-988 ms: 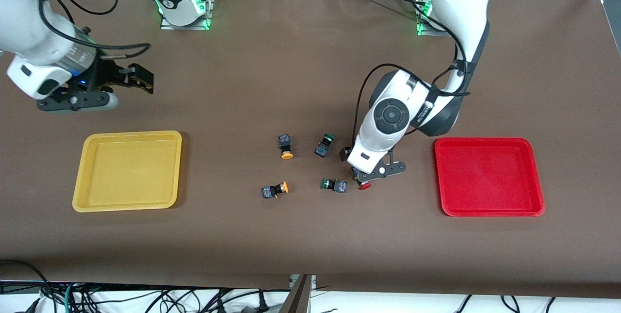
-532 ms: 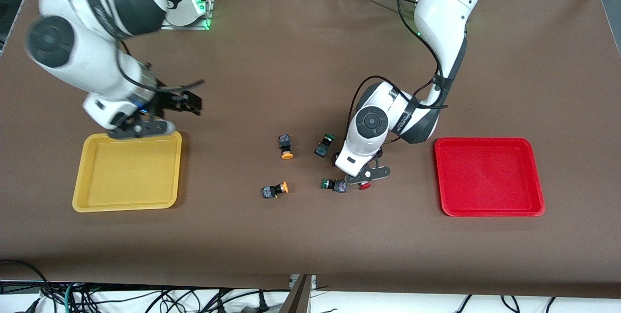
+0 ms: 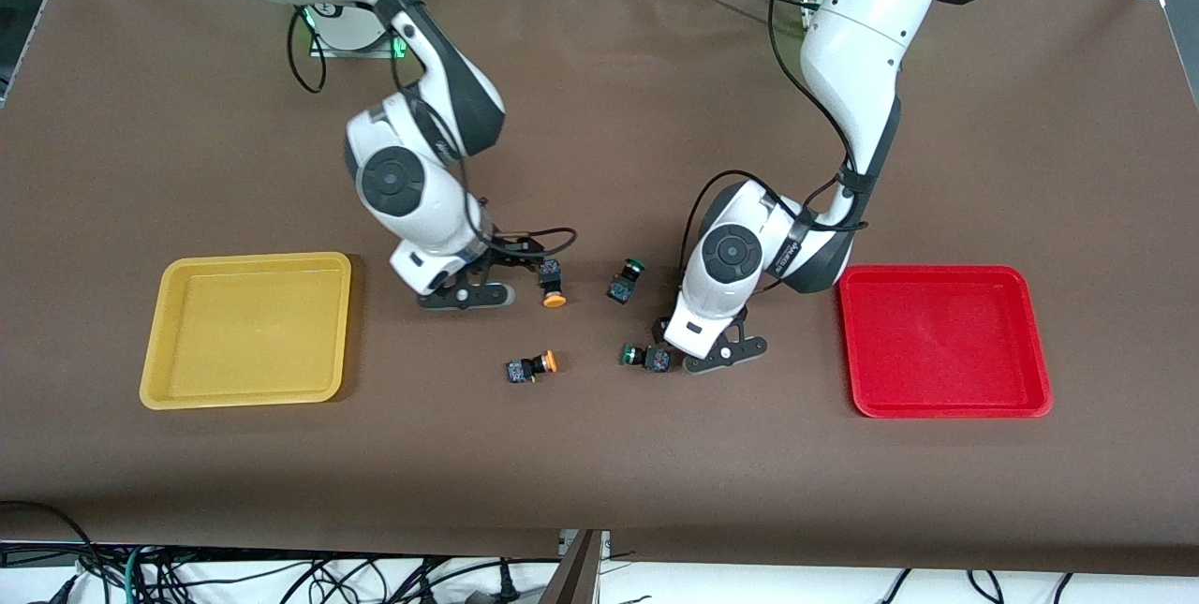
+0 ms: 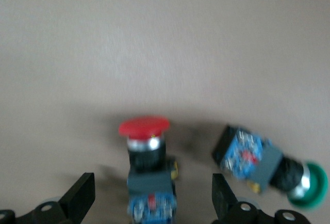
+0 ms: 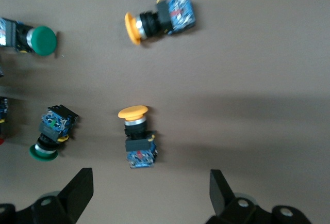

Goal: Place red and yellow buttons in trays

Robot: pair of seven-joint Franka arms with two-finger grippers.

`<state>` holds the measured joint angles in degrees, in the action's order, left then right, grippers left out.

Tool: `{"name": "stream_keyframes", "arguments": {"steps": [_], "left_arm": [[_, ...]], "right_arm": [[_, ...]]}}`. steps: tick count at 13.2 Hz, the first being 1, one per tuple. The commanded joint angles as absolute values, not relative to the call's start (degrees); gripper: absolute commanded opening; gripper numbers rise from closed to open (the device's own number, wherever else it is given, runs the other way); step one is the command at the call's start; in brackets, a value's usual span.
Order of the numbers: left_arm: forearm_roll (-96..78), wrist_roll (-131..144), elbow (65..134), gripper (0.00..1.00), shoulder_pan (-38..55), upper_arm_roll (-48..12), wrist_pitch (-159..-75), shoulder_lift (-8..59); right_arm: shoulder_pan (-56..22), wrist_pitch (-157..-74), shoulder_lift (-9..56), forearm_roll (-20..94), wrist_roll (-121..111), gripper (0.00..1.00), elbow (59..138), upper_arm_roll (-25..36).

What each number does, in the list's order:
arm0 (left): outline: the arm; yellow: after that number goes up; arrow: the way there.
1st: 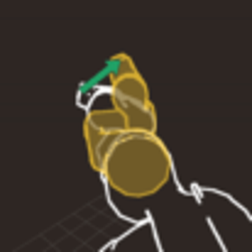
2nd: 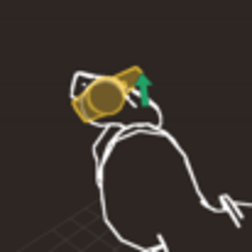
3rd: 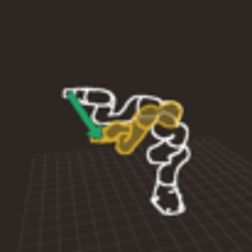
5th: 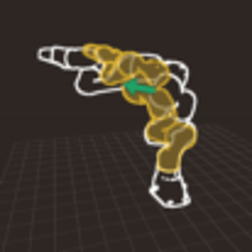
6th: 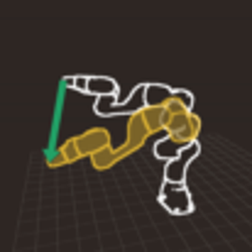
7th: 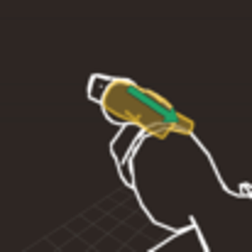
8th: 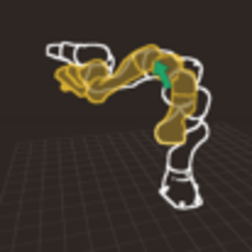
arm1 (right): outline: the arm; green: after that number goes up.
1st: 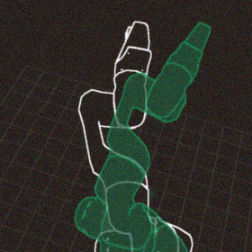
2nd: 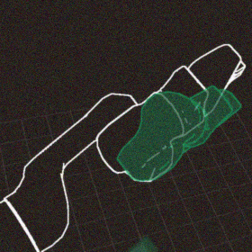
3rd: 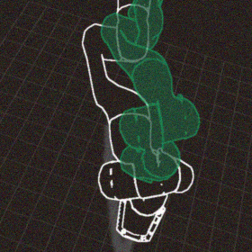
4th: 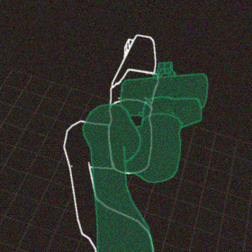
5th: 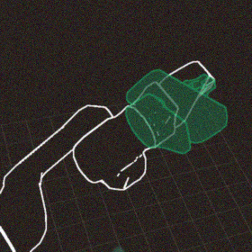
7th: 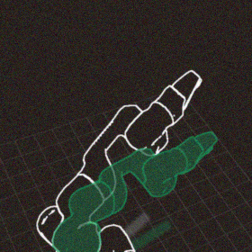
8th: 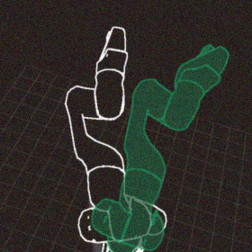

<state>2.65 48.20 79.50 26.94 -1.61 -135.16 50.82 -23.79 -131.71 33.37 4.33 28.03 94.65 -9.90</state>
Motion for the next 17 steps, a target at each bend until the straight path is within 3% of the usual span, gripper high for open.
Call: {"name": "stream_keyframes", "arguments": {"steps": [1, 3, 6, 9, 11, 12, 14, 15, 17], "left_arm": [[3.96, 50.01, 77.87, 0.62, 26.45, -2.02, -136.58, 52.12], [4.22, 50.8, 78.83, 0.35, 26.81, -2.02, -136.14, 52.03], [4.66, 50.63, 79.1, 0.33, 26.81, -1.93, -136.06, 52.03], [4.83, 49.84, 78.23, 0.3, 25.93, -1.58, -130.55, 49.41], [4.83, 44.85, 78.13, 0.3, 25.84, 1.48, -125.53, 45.55], [4.75, 40.91, 78.13, 0.3, 25.58, 2.54, -123.16, 43.7], [4.75, 32.56, 78.13, 0.3, 22.69, 3.34, -118.59, 41.15], [4.83, 27.56, 78.22, 0.31, 20.85, 3.43, -116.74, 40.52], [4.83, 17.54, 78.4, 0.3, 16.99, 3.52, -114.0, 39.82]], "right_arm": [[-26.97, -140.86, 34.62, 4.4, 31.45, 1.0, 99.66, -9.32], [-29.26, -144.04, 37.17, 3.52, 32.61, 1.0, 99.67, -8.27], [-33.47, -146.85, 39.63, 2.9, 32.61, 0.99, 99.58, -3.97], [-35.68, -149.5, 41.74, 2.99, 33.48, 0.88, 99.58, -1.85], [-35.68, -149.41, 41.84, 2.99, 33.4, 0.67, 99.32, -1.85], [-35.42, -148.98, 41.66, 2.99, 33.14, 0.5, 99.14, -1.85], [-34.55, -146.62, 40.44, 3.08, 32.78, 0.08, 98.97, -1.85], [-34.28, -145.3, 39.82, 3.08, 32.61, 0.0, 98.88, -1.76], [-33.49, -141.35, 37.54, 2.73, 31.21, 0.0, 98.35, 0.08]]}}
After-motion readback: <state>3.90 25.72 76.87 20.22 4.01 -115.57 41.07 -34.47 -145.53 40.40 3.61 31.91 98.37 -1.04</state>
